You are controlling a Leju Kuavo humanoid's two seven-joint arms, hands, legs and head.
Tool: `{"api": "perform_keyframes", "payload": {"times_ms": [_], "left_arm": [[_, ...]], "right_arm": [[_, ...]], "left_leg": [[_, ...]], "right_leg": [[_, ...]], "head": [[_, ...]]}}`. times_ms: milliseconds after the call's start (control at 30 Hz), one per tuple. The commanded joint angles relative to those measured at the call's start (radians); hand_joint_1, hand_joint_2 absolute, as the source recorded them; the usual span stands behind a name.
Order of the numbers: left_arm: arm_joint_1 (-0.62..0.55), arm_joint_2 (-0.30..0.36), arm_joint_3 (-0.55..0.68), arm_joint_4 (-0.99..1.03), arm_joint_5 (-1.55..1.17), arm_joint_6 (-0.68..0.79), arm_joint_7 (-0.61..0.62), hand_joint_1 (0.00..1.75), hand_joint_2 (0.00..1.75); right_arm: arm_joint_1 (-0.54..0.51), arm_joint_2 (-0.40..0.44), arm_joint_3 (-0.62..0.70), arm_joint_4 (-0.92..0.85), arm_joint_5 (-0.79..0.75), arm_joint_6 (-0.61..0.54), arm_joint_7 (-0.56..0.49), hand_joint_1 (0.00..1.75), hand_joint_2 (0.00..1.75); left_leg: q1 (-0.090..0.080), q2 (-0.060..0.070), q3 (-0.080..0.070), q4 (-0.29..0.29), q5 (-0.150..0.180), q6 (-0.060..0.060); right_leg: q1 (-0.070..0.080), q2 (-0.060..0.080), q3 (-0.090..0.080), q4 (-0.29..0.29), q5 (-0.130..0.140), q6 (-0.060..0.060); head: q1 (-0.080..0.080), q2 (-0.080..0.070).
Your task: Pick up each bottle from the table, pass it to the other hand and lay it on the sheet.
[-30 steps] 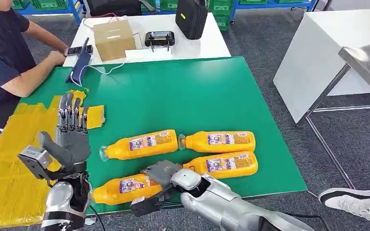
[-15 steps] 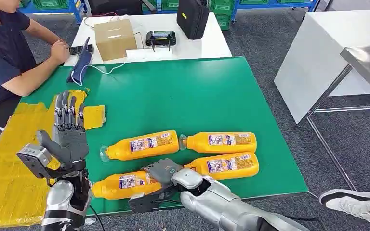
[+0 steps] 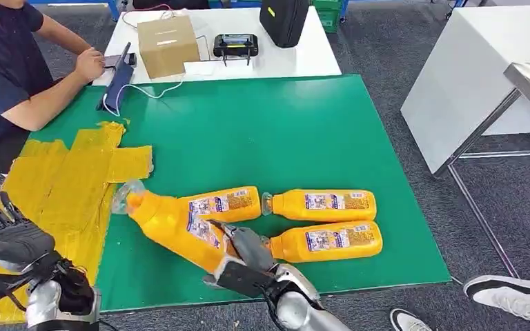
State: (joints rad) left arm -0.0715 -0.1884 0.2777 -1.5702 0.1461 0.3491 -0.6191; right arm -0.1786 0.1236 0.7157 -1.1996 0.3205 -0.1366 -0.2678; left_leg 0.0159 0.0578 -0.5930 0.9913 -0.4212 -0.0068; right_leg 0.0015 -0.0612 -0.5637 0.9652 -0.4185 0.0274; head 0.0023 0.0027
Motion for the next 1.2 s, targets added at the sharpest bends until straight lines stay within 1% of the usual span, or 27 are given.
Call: {"api": "perform_keyframes", "payload": {"times_ms": [33, 100, 200, 233, 267, 300, 333, 367, 400, 433, 467, 500, 533, 567, 633, 833, 867, 1000, 1100, 1200], "left_arm": [[-0.008, -0.025, 0.038, 0.032, 0.0, -0.005, 0.007, 0.0, 1.75], [-0.001, -0.024, 0.027, 0.023, -0.001, 0.001, 0.007, 0.0, 1.75], [0.011, -0.027, -0.001, 0.009, -0.009, -0.005, 0.01, 0.0, 1.75], [0.018, -0.018, -0.027, 0.009, -0.008, -0.037, 0.039, 0.0, 1.75], [0.03, 0.0, -0.066, 0.013, 0.008, -0.118, 0.081, 0.0, 1.75], [0.041, 0.018, -0.1, 0.019, 0.016, -0.194, 0.112, 0.0, 1.75], [0.051, 0.036, -0.134, 0.031, 0.026, -0.272, 0.149, 0.0, 1.75], [0.068, 0.056, -0.177, 0.043, 0.045, -0.382, 0.184, 0.0, 1.75], [0.079, 0.062, -0.197, 0.051, 0.057, -0.444, 0.197, 0.0, 1.75], [0.098, 0.078, -0.234, 0.057, 0.092, -0.568, 0.219, 0.0, 1.75], [0.111, 0.08, -0.249, 0.056, 0.101, -0.627, 0.221, 0.0, 1.75], [0.121, 0.078, -0.262, 0.052, 0.108, -0.669, 0.224, 0.0, 1.75], [0.13, 0.079, -0.278, 0.046, 0.111, -0.705, 0.23, 0.0, 1.75], [0.138, 0.078, -0.294, 0.037, 0.124, -0.743, 0.236, 0.0, 1.75], [0.143, 0.073, -0.31, 0.028, 0.129, -0.757, 0.241, 0.0, 1.75], [0.139, 0.077, -0.31, 0.026, 0.129, -0.76, 0.245, 0.0, 1.75], [0.137, 0.082, -0.312, 0.027, 0.131, -0.766, 0.247, 0.0, 1.75], [0.142, 0.082, -0.349, 0.008, 0.117, -0.795, 0.248, 0.0, 1.75], [0.142, 0.081, -0.362, -0.002, 0.094, -0.785, 0.238, 0.0, 1.75], [0.138, 0.084, -0.366, -0.003, 0.082, -0.779, 0.23, 0.0, 1.75]], "right_arm": [[0.068, -0.026, -0.084, -0.158, -0.006, -0.001, -0.008, 1.75, 1.75], [0.075, -0.014, -0.093, -0.161, -0.011, -0.001, -0.042, 1.75, 1.75], [0.093, -0.012, -0.095, -0.199, -0.008, -0.005, -0.054, 1.75, 1.75], [0.098, -0.009, -0.098, -0.212, -0.007, -0.009, -0.06, 1.75, 1.75], [0.101, -0.011, -0.101, -0.224, -0.007, -0.01, -0.062, 1.75, 1.75], [0.1, -0.012, -0.106, -0.229, -0.009, -0.011, -0.064, 1.75, 1.75], [0.1, -0.014, -0.112, -0.233, -0.012, -0.011, -0.065, 1.75, 1.75], [0.097, -0.02, -0.117, -0.235, -0.013, -0.008, -0.066, 1.75, 1.75], [0.092, -0.024, -0.121, -0.235, -0.019, 0.001, -0.067, 1.75, 1.75], [0.08, -0.027, -0.123, -0.228, -0.023, 0.018, -0.067, 1.75, 1.75], [0.072, -0.025, -0.127, -0.222, -0.025, 0.027, -0.069, 1.75, 1.75], [0.061, -0.024, -0.127, -0.211, -0.024, 0.036, -0.068, 1.75, 1.75], [0.051, -0.021, -0.127, -0.199, -0.023, 0.044, -0.064, 1.75, 1.75], [0.036, -0.017, -0.126, -0.181, -0.024, 0.053, -0.063, 1.75, 1.75], [0.017, -0.013, -0.124, -0.162, -0.022, 0.059, -0.058, 1.75, 1.75], [0.016, -0.012, -0.124, -0.157, -0.022, 0.059, -0.058, 1.75, 1.75], [0.017, -0.012, -0.123, -0.158, -0.022, 0.06, -0.058, 1.75, 1.75], [-0.034, -0.002, -0.121, -0.121, -0.025, 0.072, -0.044, 1.75, 1.75], [-0.06, 0.005, -0.126, -0.102, -0.033, 0.08, -0.034, 1.75, 1.75], [-0.095, -0.002, -0.104, -0.051, -0.034, 0.115, 0.01, 1.75, 1.75]], "left_leg": [[-0.002, -0.006, 0.001, 0.0, -0.001, 0.001], [-0.003, -0.003, -0.001, 0.0, 0.0, 0.001], [-0.003, -0.007, -0.001, 0.0, -0.001, 0.001], [-0.003, -0.006, -0.001, 0.0, -0.001, 0.001], [-0.003, -0.005, -0.002, 0.0, 0.0, 0.001], [-0.003, -0.007, -0.001, 0.0, -0.001, 0.001], [-0.003, -0.005, -0.002, -0.001, 0.0, 0.001], [-0.004, -0.007, 0.0, -0.001, -0.001, 0.001], [-0.004, -0.007, -0.001, -0.001, 0.0, 0.001], [-0.003, -0.006, -0.001, -0.001, 0.0, 0.001], [-0.004, -0.007, 0.001, -0.001, -0.001, 0.002], [-0.004, -0.005, -0.001, -0.001, 0.0, 0.002], [-0.004, -0.007, 0.001, -0.002, -0.001, 0.002], [-0.004, -0.004, -0.001, -0.002, 0.0, 0.002], [-0.004, -0.005, -0.001, -0.001, -0.001, 0.002], [-0.004, -0.004, -0.004, -0.001, 0.0, 0.001], [-0.004, -0.006, -0.002, -0.002, 0.0, 0.001], [-0.004, -0.005, -0.003, -0.001, 0.0, 0.002], [-0.004, -0.006, -0.002, 0.0, -0.001, 0.002], [-0.004, -0.005, -0.003, -0.001, 0.0, 0.002]], "right_leg": [[-0.002, 0.003, 0.001, 0.0, -0.002, 0.0], [-0.003, 0.002, -0.001, 0.0, -0.001, 0.0], [-0.004, 0.003, -0.001, 0.0, -0.002, 0.0], [-0.004, 0.002, -0.001, 0.0, -0.001, 0.0], [-0.003, 0.001, -0.002, 0.0, -0.001, 0.0], [-0.004, 0.002, -0.001, 0.0, -0.002, 0.0], [-0.004, 0.001, -0.002, 0.0, -0.001, 0.0], [-0.004, 0.002, -0.001, 0.0, -0.002, 0.0], [-0.004, 0.001, -0.001, 0.0, -0.001, 0.0], [-0.004, 0.001, -0.002, -0.001, -0.001, 0.0], [-0.005, 0.003, 0.0, 0.0, -0.002, 0.0], [-0.004, 0.002, -0.001, -0.001, -0.001, 0.0], [-0.005, 0.004, 0.0, -0.001, -0.002, 0.0], [-0.004, 0.003, -0.002, -0.001, -0.001, 0.0], [-0.004, 0.004, -0.001, 0.0, -0.001, 0.0], [-0.003, 0.001, -0.004, -0.001, 0.0, 0.0], [-0.004, 0.003, -0.002, -0.001, -0.001, 0.0], [-0.004, 0.003, -0.003, 0.0, 0.0, 0.0], [-0.004, 0.005, -0.002, 0.001, -0.001, 0.0], [-0.004, 0.003, -0.003, 0.0, -0.001, 0.0]], "head": [[0.0, 0.0], [0.0, 0.0], [0.0, 0.0], [0.0, 0.0], [0.0, 0.0], [0.0, 0.0], [0.0, 0.0], [0.0, 0.0], [0.0, 0.0], [0.0, 0.0], [0.0, 0.0], [0.0, 0.0], [0.0, 0.0], [0.0, 0.0], [0.0, 0.0], [0.0, 0.0], [0.0, 0.0], [0.0, 0.0], [0.0, 0.0], [0.0, 0.0]]}}
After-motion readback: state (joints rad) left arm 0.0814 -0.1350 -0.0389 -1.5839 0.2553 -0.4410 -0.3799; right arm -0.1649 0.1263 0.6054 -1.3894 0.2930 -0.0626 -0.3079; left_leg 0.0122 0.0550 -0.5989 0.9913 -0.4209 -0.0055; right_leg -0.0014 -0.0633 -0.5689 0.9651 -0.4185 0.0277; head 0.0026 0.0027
